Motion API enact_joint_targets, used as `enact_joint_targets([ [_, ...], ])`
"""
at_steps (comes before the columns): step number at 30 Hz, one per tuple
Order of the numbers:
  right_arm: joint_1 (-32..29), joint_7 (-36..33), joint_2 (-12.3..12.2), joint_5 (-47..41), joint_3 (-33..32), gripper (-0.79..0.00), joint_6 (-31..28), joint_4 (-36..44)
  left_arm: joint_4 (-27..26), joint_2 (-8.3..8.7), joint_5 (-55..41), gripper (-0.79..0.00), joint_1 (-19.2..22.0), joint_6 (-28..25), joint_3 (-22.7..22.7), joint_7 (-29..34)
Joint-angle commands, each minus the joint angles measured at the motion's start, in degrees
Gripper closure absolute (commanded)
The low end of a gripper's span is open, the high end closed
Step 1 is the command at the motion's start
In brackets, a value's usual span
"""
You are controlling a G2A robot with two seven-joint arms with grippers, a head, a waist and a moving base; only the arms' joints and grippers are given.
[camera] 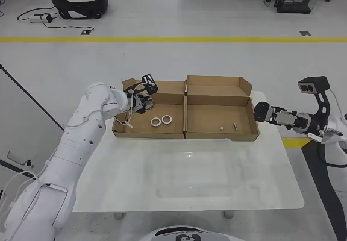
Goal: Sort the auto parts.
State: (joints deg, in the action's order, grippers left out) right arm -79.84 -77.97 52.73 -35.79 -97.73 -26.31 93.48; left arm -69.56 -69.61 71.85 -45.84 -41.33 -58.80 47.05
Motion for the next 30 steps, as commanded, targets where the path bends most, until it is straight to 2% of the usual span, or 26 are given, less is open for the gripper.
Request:
enact_joint_targets([
  [1,0.0,0.0,0.0,0.0,0.0,-0.785,0.0,0.0,0.0,0.0,0.0,0.0,0.0,0.0,0.0,0.01],
  [16,0.0,0.0,0.0,0.0,0.0,-0.785,0.0,0.0,0.64,0.11,0.61,0.0,-0.95,0.55,0.21,-1.64],
  [22,0.0,0.0,0.0,0.0,0.0,-0.785,0.0,0.0,3.72,-0.09,-0.27,0.0,-0.03,0.89,1.5,2.7],
  [30,0.0,0.0,0.0,0.0,0.0,-0.785,0.0,0.0,9.74,-1.33,-3.91,0.0,3.22,1.98,4.77,8.78],
])
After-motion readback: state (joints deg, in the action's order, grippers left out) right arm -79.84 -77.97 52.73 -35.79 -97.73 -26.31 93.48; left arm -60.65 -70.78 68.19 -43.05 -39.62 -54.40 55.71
